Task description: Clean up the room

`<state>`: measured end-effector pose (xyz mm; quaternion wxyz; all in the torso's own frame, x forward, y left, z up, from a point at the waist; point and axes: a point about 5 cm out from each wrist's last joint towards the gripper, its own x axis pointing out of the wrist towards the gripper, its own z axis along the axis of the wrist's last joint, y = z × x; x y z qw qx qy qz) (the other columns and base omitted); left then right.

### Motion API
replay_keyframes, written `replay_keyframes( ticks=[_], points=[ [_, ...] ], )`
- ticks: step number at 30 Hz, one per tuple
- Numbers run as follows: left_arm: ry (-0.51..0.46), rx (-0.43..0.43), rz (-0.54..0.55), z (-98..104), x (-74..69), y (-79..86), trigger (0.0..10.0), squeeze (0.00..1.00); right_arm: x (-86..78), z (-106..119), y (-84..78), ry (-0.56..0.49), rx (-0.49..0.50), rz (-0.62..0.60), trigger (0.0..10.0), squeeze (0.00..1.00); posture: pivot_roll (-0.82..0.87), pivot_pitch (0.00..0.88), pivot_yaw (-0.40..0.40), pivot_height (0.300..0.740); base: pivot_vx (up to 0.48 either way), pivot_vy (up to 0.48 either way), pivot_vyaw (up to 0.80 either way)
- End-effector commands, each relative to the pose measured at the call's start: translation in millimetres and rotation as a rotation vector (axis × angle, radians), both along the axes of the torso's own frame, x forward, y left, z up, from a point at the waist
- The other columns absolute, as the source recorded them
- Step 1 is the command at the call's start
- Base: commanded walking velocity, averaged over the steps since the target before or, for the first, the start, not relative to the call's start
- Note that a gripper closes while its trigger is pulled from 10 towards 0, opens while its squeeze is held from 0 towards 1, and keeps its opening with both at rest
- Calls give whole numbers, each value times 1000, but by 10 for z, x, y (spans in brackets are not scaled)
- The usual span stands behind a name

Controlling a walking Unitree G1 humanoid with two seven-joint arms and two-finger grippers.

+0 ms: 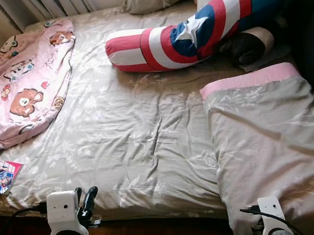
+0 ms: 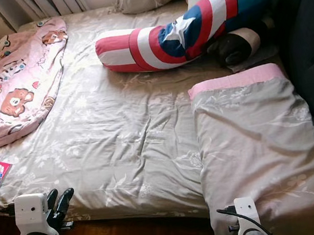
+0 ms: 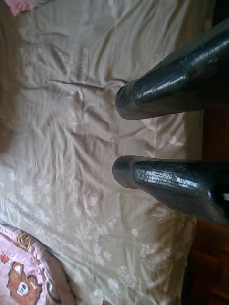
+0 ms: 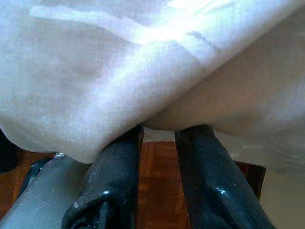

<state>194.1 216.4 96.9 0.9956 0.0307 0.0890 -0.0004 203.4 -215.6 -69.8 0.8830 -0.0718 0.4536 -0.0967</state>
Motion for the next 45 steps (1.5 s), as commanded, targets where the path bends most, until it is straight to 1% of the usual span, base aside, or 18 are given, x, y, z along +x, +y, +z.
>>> replay_keyframes(
  ticks=[1,2,5,6,7,10,11,14,16,20,23,28,30,34,41,43,44,45],
  points=[
    [23,26,29,15,-75,94,10000,0,1,-29,145,8,40,10,10000,0,265,273,131,740,0,0,0],
    [22,28,30,30,-83,97,10000,0,71,-4,240,-20,81,24,10000,0,268,274,131,740,0,0,0],
    [22,31,33,42,-89,102,10000,0,140,25,336,-48,132,43,10000,0,273,278,131,740,0,0,0],
    [24,32,37,51,-95,105,10000,0,239,78,438,-91,186,64,10000,0,273,278,130,740,0,0,0],
    [25,32,39,53,-98,103,10000,0,318,125,493,-121,205,78,10000,0,269,278,129,740,0,0,0],
    [28,30,41,49,-99,98,10000,0,426,197,529,-159,229,67,10000,0,261,273,124,740,0,0,0],
    [28,30,41,49,-99,98,10000,0,426,197,529,-159,229,67,10000,0,261,273,124,740,0,0,0],
    [32,23,43,30,-91,72,10000,0,569,302,538,-210,253,67,10000,0,258,269,118,740,0,0,0],
    [33,20,43,26,-86,64,10000,0,589,319,519,-215,250,64,10000,0,256,266,115,740,0,0,0],
    [33,18,44,17,-83,51,10000,0,672,396,476,-283,329,-1,10000,0,255,259,116,740,0,0,0],
    [35,20,40,6,-74,51,10000,0,720,440,473,-315,333,3,10000,0,249,255,116,740,0,0,0],
    [35,20,39,0,-62,43,10000,0,756,477,490,-352,376,-6,10000,0,248,249,117,740,0,0,0],
    [32,19,33,-2,-48,26,10000,0,778,501,546,-371,403,36,10000,0,247,250,117,740,0,0,0],
    [33,15,29,-16,-32,6,10000,0,761,485,519,-359,380,40,10000,0,240,244,115,740,0,0,0],
    [45,-1,26,-98,20,-12,10000,0,588,358,353,-310,328,7,10000,0,220,219,105,740,0,0,0],
    [70,-13,36,-220,47,-2,10000,0,471,295,202,-300,289,-46,10000,0,201,179,93,740,0,0,0],
    [70,-13,36,-220,47,-2,10000,0,471,295,202,-300,289,-46,10000,0,201,179,93,740,0,0,0],
    [86,-24,45,-298,72,7,10000,0,412,270,109,-295,269,-69,10000,0,187,155,85,740,0,0,0]
  ],
)
